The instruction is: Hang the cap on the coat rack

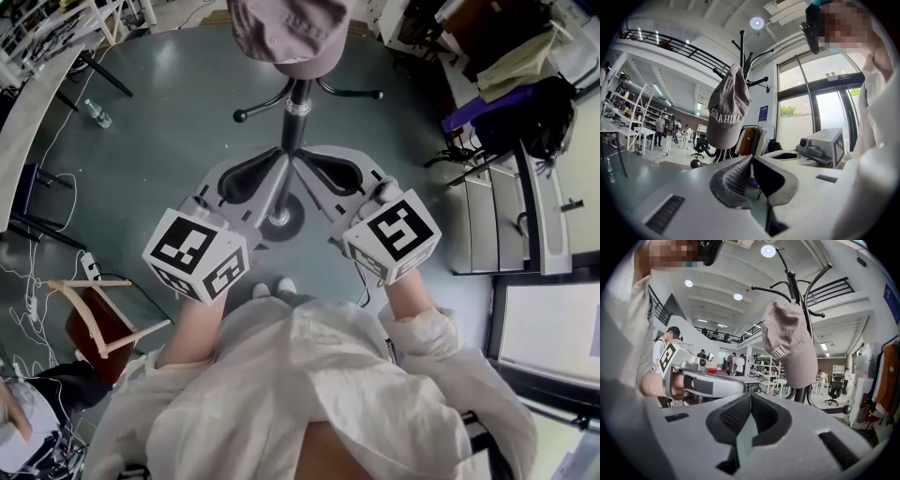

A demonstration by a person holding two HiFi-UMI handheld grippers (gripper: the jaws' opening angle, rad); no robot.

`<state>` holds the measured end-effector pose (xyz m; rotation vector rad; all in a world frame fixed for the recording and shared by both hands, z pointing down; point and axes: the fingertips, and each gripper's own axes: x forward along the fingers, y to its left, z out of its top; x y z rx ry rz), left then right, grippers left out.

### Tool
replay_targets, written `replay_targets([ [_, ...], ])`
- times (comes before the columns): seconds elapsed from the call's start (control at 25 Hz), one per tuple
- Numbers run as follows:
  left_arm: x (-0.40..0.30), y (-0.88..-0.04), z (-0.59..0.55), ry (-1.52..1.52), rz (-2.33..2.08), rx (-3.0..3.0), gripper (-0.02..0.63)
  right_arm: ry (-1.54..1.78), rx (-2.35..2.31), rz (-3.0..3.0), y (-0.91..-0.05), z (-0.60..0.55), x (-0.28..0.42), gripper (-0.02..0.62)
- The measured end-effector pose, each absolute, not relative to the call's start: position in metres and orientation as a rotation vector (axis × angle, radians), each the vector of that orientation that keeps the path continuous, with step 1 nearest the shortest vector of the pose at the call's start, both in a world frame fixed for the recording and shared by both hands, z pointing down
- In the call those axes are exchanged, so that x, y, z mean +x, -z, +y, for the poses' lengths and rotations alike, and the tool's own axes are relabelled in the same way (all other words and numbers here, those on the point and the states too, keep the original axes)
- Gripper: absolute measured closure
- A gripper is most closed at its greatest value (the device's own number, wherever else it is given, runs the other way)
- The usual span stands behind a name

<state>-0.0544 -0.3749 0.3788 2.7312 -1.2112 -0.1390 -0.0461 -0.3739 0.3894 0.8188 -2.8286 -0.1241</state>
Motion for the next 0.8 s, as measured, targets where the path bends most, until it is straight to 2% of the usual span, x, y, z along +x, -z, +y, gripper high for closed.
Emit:
replay_targets([
  [0.8,-0.045,-0.402,-0.357,0.073,-1.172,2.660,0.577,0.181,0.751,-2.761,-0.397,-0.368,-0.038,0.592],
])
